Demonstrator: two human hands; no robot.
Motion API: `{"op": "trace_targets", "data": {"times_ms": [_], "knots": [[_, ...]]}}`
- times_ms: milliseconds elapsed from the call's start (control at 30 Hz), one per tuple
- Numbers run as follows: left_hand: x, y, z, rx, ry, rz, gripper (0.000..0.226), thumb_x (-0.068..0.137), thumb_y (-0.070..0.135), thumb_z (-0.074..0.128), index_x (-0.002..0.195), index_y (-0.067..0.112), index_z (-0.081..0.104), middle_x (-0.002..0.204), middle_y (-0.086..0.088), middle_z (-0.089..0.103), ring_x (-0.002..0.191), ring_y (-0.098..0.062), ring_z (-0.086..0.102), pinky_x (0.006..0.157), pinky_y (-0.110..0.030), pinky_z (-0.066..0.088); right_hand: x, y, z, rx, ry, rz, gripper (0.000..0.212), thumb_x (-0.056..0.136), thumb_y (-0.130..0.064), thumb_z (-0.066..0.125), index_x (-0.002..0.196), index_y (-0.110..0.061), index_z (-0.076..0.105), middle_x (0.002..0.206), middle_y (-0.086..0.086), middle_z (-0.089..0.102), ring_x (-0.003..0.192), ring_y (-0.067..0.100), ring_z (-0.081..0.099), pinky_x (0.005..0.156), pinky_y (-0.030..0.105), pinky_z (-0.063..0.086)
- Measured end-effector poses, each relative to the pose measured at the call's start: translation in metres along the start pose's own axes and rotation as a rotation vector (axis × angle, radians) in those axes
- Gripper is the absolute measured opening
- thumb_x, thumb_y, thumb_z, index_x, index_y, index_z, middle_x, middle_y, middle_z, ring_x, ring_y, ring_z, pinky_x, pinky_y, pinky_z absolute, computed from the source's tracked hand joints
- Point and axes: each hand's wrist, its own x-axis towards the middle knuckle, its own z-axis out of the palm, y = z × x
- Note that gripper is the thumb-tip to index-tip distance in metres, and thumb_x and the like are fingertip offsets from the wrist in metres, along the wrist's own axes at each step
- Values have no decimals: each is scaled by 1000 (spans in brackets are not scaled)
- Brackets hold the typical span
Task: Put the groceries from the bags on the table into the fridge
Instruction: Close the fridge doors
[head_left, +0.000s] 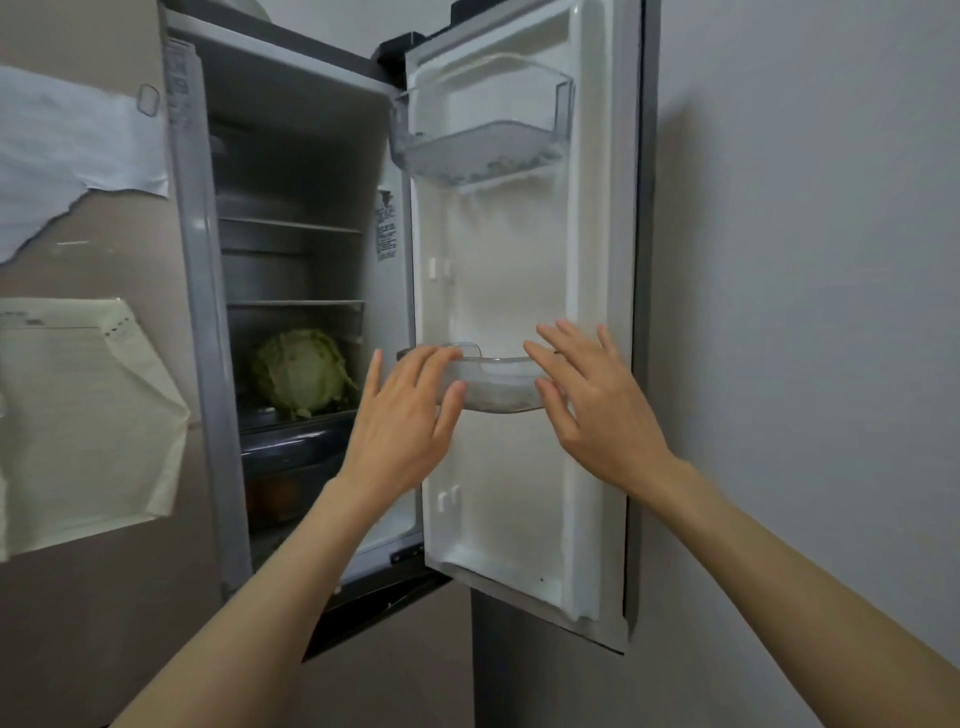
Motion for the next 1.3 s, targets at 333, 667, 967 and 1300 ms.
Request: {"op": "trace_targets", "data": {"times_ms": [333,667,967,1300], "knots": [[-17,-61,-52,-48,-84,-303,93,74,83,17,140,20,35,151,-4,31,143,-15,17,117,-43,-2,8,-30,-6,5,146,13,50,91,-24,44,138,-9,40,148,14,36,141,25,24,114,56,16],[-55,-131,-97,310,54,-204,58,96,34,41,147,16,22,157,-3,11,144,-14,-6,117,-42,-4,43,-119,40,46,100,-198,45,92,-23,44,134,-7,48,146,15,39,140,28,29,115,48,22],[-76,-186,-146,570,-2,-252,62,94,27,45,148,13,19,157,-9,10,145,-25,-3,115,-51,-1,85,-192,91,171,35,-29,88,81,-27,70,147,-1,17,156,18,14,144,29,10,116,45,20],[-93,-243,-161,675,-13,-227,61,92,39,31,146,14,22,156,-5,6,144,-26,0,111,-62,8,114,-227,173,257,90,20,64,95,-34,29,145,2,13,154,16,16,145,19,3,118,35,2]]}}
